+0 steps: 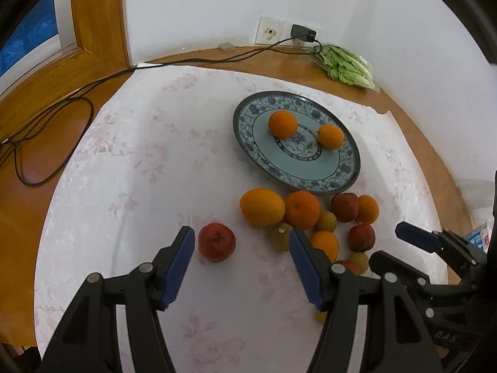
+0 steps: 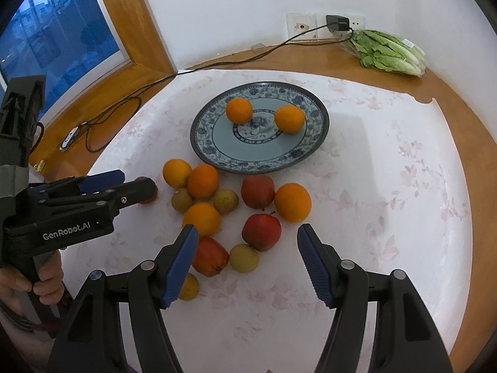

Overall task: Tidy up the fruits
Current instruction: 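Withdraw both grippers from the plate and move them toward the red apples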

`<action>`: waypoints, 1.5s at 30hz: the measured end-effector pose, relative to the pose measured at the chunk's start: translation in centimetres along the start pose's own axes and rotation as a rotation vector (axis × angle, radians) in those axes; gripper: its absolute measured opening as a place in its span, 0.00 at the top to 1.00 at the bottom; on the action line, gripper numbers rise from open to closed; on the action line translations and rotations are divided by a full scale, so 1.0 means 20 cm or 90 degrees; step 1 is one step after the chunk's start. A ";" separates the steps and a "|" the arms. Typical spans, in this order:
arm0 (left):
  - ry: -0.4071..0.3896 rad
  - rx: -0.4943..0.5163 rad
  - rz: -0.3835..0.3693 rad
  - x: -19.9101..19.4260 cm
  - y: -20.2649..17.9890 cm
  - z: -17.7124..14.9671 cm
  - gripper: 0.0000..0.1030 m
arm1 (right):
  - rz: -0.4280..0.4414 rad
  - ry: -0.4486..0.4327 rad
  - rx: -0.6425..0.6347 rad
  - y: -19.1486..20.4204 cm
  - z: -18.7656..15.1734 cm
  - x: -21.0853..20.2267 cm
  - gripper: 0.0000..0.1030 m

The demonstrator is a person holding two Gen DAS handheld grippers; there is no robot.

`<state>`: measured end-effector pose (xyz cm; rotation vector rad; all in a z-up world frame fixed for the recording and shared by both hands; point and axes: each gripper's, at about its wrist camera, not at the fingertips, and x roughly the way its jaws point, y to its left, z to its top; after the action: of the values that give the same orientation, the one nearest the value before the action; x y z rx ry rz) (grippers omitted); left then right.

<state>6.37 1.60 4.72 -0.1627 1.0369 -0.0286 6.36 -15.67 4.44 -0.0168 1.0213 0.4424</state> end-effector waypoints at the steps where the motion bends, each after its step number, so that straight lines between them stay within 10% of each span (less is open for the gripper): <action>1: 0.001 0.000 -0.001 0.00 0.00 -0.01 0.35 | 0.002 0.001 0.002 0.00 -0.01 0.00 0.34; 45: 0.016 0.010 -0.014 0.08 0.01 -0.10 0.35 | 0.022 0.002 0.019 -0.03 -0.11 0.06 0.34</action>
<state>5.50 1.33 2.45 -0.1600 1.0597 -0.0579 5.35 -16.25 2.09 0.0273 1.0329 0.4580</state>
